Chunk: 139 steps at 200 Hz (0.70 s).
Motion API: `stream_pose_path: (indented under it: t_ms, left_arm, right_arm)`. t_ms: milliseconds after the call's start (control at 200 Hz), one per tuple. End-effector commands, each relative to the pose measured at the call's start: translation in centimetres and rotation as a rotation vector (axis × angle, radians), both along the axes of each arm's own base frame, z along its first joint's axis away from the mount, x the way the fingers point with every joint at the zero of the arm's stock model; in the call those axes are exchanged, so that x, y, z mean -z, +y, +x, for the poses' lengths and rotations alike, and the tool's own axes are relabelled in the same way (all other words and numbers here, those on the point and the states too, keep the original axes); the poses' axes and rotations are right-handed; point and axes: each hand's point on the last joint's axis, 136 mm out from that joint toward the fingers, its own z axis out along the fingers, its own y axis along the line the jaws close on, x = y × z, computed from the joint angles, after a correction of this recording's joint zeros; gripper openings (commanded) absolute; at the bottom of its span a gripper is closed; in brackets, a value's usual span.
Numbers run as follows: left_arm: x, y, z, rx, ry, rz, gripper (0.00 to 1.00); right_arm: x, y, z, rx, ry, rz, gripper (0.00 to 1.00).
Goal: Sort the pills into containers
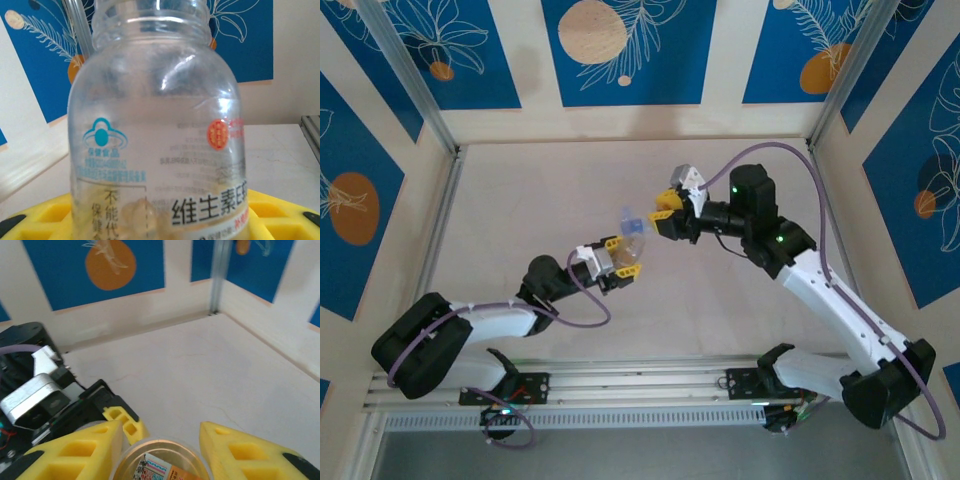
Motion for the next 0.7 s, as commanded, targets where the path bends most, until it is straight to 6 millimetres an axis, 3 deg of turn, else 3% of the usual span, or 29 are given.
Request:
stream_pose_path:
  t_ms: [0, 130, 270, 530, 690]
  left_arm:
    - [-0.2, 0.4, 0.5, -0.035, 0.023, -0.030, 0.00]
    - [0.4, 1.2, 1.3, -0.110, 0.041, 0.006, 0.00]
    - [2.9, 2.0, 3.0, -0.217, 0.171, 0.149, 0.00]
    - [6.1, 4.3, 4.0, -0.331, 0.325, 0.303, 0.00]
    - [7.4, 4.1, 4.8, -0.341, 0.408, 0.337, 0.00]
  right_arm:
    - [0.1, -1.6, 1.5, 0.144, -0.002, 0.015, 0.00]
    - [1.7, -2.2, 1.9, 0.176, 0.021, 0.011, 0.00]
    - [3.1, -1.9, 1.9, 0.165, 0.047, 0.049, 0.00]
    - [6.3, -1.9, 2.5, 0.161, 0.043, 0.107, 0.00]
    - [8.0, -2.3, 3.4, 0.188, 0.041, 0.112, 0.00]
